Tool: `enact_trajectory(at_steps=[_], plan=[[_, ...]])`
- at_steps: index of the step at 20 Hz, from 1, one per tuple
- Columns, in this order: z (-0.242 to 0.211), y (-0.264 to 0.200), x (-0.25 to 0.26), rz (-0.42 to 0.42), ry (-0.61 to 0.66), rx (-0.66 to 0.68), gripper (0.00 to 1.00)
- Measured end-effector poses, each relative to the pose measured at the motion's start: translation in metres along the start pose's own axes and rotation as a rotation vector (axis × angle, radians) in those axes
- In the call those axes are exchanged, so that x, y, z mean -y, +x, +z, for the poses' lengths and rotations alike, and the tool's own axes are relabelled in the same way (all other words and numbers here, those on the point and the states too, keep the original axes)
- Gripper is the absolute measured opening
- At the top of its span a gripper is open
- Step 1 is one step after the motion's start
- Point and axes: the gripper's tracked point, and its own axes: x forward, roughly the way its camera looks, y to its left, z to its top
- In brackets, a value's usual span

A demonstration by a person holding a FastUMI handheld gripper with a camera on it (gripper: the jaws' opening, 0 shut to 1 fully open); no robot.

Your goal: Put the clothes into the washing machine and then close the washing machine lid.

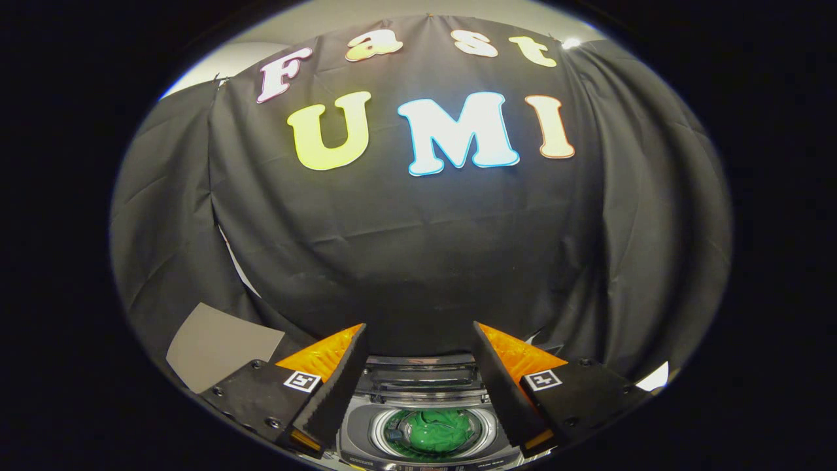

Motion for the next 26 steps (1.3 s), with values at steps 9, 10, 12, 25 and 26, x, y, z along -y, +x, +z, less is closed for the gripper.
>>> enact_trajectory(at_steps=[9, 10, 12, 25, 26], plan=[[-0.003, 0.047, -0.011, 0.008, -0.011, -0.051, 0.97], [-0.006, 0.054, -0.013, 0.007, -0.014, -0.067, 0.97], [-0.014, 0.068, -0.011, -0.005, -0.028, -0.103, 0.97], [-0.056, 0.110, -0.009, -0.051, -0.081, -0.214, 0.97], [-0.059, 0.111, -0.008, -0.055, -0.085, -0.222, 0.97]])
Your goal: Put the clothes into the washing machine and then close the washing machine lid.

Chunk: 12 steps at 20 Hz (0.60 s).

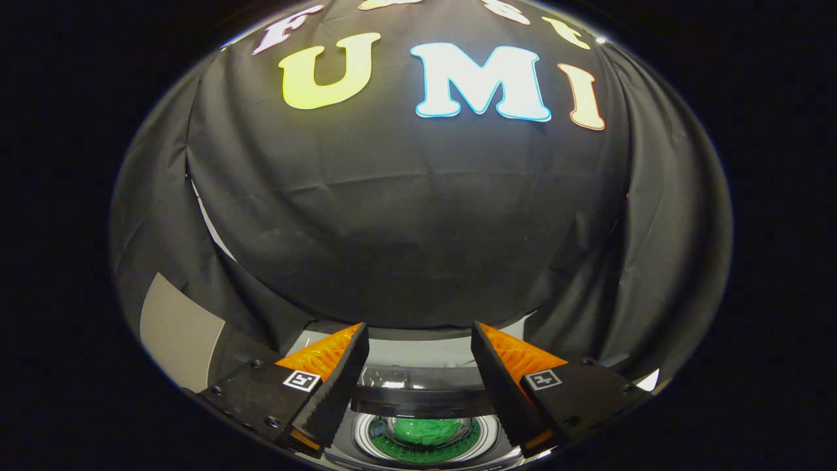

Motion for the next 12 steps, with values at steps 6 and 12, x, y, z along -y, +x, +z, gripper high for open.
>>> enact_trajectory(at_steps=[6, 12], plan=[[-0.011, 0.010, 0.003, -0.008, 0.034, -0.020, 0.97], [-0.015, 0.009, 0.003, -0.008, 0.028, -0.026, 0.98]])
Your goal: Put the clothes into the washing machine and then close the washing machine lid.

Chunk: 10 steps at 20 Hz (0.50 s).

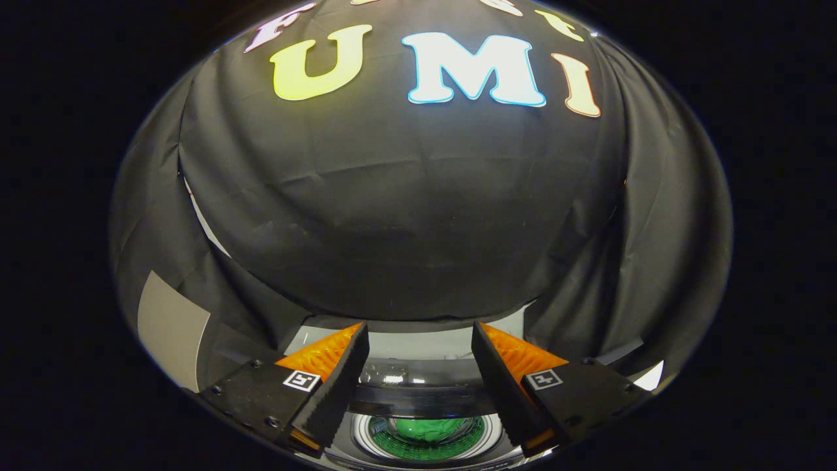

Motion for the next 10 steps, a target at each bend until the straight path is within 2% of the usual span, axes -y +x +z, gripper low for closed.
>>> enact_trajectory(at_steps=[10], plan=[[-0.011, -0.020, -0.002, 0.000, -0.015, 0.102, 0.99]])
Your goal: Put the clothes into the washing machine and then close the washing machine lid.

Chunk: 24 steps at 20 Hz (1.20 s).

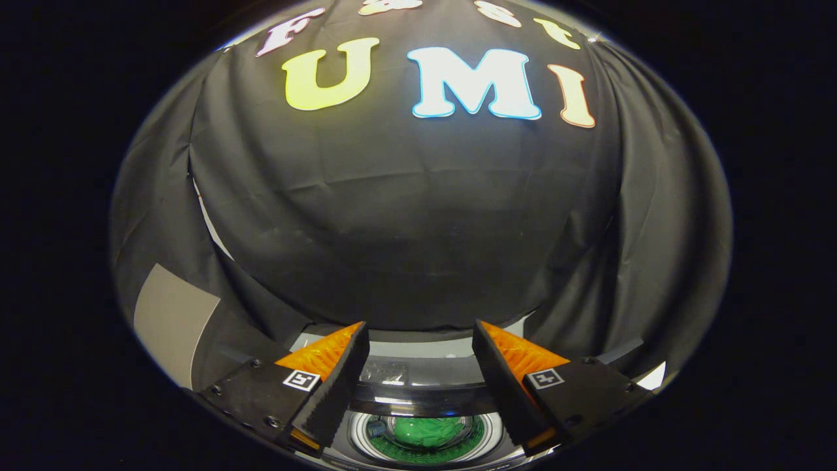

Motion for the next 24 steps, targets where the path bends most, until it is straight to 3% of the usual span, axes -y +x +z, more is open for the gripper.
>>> enact_trajectory(at_steps=[9, 14, 24], plan=[[-0.032, -0.037, -0.002, 0.018, -0.013, 0.079, 0.99], [-0.041, -0.051, -0.002, 0.015, -0.019, 0.208, 0.99], [-0.102, -0.080, -0.007, 0.052, -0.023, 0.238, 0.98]])
